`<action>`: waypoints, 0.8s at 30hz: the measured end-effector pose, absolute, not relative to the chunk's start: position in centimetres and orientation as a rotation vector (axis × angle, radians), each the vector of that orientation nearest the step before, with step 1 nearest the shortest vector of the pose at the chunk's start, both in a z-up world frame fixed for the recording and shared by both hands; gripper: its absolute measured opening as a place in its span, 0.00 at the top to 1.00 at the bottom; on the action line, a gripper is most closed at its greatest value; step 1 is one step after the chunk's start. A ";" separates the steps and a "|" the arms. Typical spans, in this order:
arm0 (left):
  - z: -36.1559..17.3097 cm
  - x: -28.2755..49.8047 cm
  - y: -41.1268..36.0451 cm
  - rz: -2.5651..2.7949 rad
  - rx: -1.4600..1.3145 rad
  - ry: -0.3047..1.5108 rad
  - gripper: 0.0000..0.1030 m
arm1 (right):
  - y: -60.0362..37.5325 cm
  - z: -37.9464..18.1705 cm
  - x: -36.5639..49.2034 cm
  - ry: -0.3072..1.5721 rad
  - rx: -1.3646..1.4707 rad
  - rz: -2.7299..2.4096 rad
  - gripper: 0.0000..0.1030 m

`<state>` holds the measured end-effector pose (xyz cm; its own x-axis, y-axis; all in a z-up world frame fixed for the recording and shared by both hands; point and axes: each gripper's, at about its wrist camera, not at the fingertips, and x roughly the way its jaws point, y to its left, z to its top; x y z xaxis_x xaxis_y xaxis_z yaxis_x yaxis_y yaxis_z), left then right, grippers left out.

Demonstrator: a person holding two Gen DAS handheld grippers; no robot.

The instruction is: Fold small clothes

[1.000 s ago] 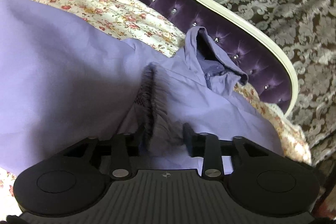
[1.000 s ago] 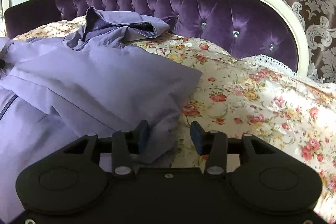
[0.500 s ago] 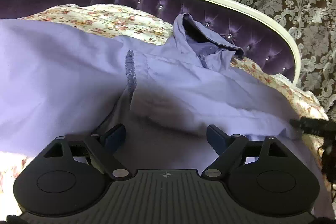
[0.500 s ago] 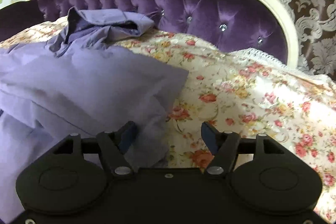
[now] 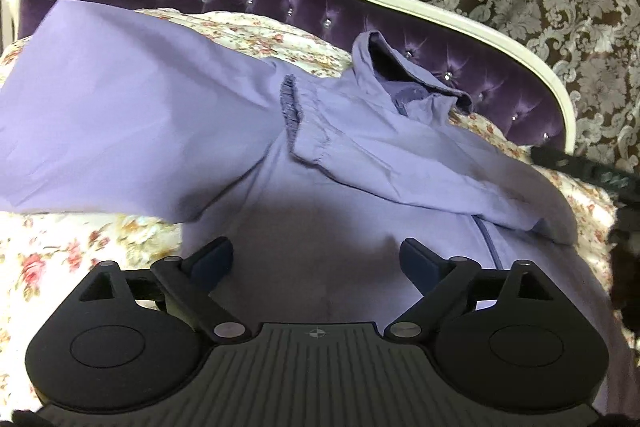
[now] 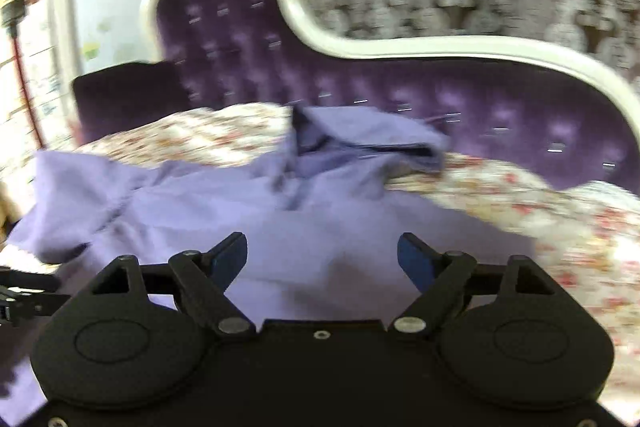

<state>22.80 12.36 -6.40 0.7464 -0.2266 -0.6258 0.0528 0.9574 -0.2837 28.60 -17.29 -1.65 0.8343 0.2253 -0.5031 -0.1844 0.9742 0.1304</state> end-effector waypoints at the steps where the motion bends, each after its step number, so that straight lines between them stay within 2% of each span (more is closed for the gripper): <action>1: -6.3 22.6 12.6 -0.146 -0.257 0.710 0.06 | -15.9 -1.9 28.8 0.544 0.074 0.242 0.19; 12: -5.4 21.5 18.9 -0.004 -0.355 0.683 0.05 | -6.0 -3.0 32.2 0.532 0.033 0.332 0.19; 18: -6.1 21.9 21.8 0.044 -0.416 0.683 0.05 | -3.2 -5.2 33.6 0.602 -0.030 0.300 0.19; 24: -7.9 22.6 25.0 0.101 -0.577 0.682 0.05 | -2.9 -6.1 33.7 0.621 -0.044 0.260 0.10</action>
